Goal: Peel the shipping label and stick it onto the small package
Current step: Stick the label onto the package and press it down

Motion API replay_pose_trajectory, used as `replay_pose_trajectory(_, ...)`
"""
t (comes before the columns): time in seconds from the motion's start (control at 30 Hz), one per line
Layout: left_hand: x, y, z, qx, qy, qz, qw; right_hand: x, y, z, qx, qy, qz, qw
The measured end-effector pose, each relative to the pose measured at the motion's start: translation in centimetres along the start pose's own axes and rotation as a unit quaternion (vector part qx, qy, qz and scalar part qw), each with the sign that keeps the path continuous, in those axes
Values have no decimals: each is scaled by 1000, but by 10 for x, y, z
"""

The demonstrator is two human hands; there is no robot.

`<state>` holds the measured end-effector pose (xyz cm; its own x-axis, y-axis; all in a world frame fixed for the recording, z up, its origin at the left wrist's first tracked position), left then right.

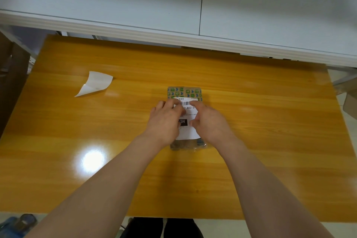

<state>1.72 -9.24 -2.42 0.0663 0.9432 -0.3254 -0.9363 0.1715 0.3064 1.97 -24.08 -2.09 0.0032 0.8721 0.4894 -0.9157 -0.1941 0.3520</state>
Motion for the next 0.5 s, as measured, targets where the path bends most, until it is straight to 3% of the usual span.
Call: replay_pose_trajectory(0.5,-1,-10,3,-1,-13,23,1000,-1,-12,5,10,24,-43,999)
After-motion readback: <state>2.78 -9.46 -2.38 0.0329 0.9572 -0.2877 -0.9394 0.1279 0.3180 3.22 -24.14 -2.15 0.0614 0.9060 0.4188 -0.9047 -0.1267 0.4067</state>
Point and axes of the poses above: each hand's wrist, its own y-axis away from the middle knuckle, its own z-axis out of the back of the hand, x = y × z, the point moved 1 cm from there along -y, towards the middle knuckle, and after that the axes turned 6 degrees about z, right-handed, at the moved point
